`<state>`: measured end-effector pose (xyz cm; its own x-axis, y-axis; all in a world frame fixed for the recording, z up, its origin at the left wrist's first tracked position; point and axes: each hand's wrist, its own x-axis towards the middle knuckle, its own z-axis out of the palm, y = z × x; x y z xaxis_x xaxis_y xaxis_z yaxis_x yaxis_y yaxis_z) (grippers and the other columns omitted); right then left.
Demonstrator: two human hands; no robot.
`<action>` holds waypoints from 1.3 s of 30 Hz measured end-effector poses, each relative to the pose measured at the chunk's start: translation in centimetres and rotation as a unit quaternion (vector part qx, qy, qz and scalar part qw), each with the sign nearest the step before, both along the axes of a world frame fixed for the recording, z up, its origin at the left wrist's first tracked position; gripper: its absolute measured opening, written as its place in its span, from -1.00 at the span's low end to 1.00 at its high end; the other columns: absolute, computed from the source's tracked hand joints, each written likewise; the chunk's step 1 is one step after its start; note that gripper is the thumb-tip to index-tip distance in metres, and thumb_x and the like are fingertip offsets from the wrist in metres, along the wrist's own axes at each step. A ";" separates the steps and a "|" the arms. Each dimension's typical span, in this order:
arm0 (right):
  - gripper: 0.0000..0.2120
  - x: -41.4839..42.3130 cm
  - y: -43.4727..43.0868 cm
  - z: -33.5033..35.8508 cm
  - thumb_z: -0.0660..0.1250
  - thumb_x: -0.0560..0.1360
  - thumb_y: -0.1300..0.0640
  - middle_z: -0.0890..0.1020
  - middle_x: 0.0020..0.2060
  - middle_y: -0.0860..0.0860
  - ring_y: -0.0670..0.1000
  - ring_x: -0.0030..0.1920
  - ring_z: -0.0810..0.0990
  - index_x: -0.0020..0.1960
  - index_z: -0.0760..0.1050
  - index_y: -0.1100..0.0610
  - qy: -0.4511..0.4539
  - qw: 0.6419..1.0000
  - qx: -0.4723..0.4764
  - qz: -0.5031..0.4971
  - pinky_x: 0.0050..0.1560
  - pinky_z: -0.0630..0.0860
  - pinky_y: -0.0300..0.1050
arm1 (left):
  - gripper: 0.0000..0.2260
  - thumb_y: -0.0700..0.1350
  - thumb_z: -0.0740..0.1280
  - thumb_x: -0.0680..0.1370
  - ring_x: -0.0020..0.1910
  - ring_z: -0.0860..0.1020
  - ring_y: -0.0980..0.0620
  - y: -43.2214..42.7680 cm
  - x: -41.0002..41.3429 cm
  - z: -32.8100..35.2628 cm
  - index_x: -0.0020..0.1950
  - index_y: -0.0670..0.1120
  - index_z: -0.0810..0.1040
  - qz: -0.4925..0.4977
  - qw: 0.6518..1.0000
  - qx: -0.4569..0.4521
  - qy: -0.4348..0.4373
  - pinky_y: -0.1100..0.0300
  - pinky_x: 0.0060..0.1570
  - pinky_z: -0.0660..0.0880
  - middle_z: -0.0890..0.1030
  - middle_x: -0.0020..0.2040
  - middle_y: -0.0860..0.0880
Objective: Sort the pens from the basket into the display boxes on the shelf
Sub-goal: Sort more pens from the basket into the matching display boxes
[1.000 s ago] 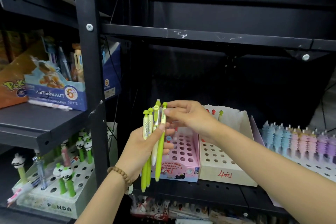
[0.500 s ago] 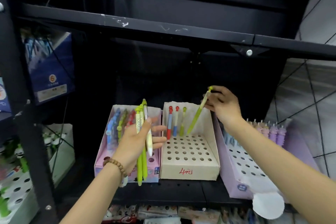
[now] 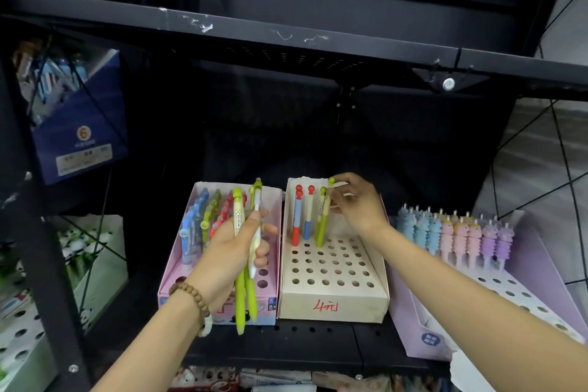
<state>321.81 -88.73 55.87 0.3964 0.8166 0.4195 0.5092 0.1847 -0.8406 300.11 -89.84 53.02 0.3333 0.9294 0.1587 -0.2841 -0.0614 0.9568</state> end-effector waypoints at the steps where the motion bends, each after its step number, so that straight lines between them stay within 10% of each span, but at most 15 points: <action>1: -0.87 -0.1 0.1 0.2 0.35 0.51 0.26 0.65 -0.09 0.19 0.14 -0.07 0.65 0.05 0.51 0.21 -0.017 1.000 -0.003 -0.009 -0.04 0.63 0.03 | -0.81 -0.08 0.16 0.63 -0.55 0.40 0.17 0.0 0.0 0.0 0.11 -0.13 0.49 0.001 1.000 -0.003 -0.004 0.34 -0.56 0.38 0.63 -0.36 0.07; 12: -0.86 -0.6 0.1 1.5 0.42 0.46 0.24 0.57 -0.38 0.01 0.14 -0.28 0.66 -0.09 0.45 0.17 -0.080 0.994 -0.056 -0.040 -0.09 0.62 0.03 | -0.79 -0.08 0.15 0.63 -0.53 0.41 0.18 -0.6 0.5 0.4 0.12 -0.16 0.49 -0.008 1.000 -0.013 -0.016 0.35 -0.54 0.40 0.63 -0.35 0.09; 23: -0.81 -1.2 -0.3 -0.4 0.45 0.42 0.20 0.58 -0.31 -0.05 0.07 -0.15 0.64 -0.07 0.45 0.08 -0.074 0.992 -0.098 -0.041 0.05 0.58 0.06 | -0.82 -0.06 0.16 0.62 -0.47 0.54 0.17 -0.9 2.0 0.5 0.10 -0.09 0.50 -0.008 1.000 -0.021 -0.013 0.32 -0.47 0.50 0.70 -0.21 0.08; 27: -0.75 -2.1 -2.0 0.5 0.41 0.46 0.08 0.57 -0.10 -0.04 -0.07 -0.16 0.55 0.09 0.46 0.06 -0.127 0.989 -0.019 -0.080 -0.12 0.48 -0.27 | -0.79 -0.05 0.17 0.62 -0.30 0.65 0.10 -1.2 1.6 0.7 0.12 -0.07 0.55 -0.058 0.995 -0.063 -0.058 0.30 -0.33 0.57 0.71 -0.19 0.03; 33: -0.78 -5.0 -5.9 3.6 0.38 0.47 -0.01 0.51 0.09 -0.04 -0.20 -0.06 0.52 0.11 0.57 -0.07 -0.122 0.984 -0.007 0.126 -0.06 0.37 -0.55 | -0.74 0.02 0.16 0.61 -0.51 0.43 0.18 -2.2 1.1 1.0 -0.01 -0.16 0.48 -0.119 0.990 0.031 0.074 0.36 -0.50 0.40 0.52 -0.46 0.09; 39: -0.79 -5.1 -7.2 5.9 0.44 0.44 0.12 0.64 -0.08 0.02 -0.14 -0.14 0.58 0.05 0.64 0.18 -0.136 0.953 -0.133 0.237 0.03 0.49 -0.29 | -0.72 0.04 0.22 0.55 -0.47 0.37 0.16 -2.6 0.4 1.6 0.04 -0.18 0.45 -0.222 0.969 0.057 0.095 0.34 -0.52 0.36 0.52 -0.31 0.06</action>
<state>316.74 -95.92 61.78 -0.1374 0.9686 0.2071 0.6268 0.2469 -0.7390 300.48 -92.48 54.66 0.7292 0.6680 0.1487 -0.1260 -0.0826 0.9886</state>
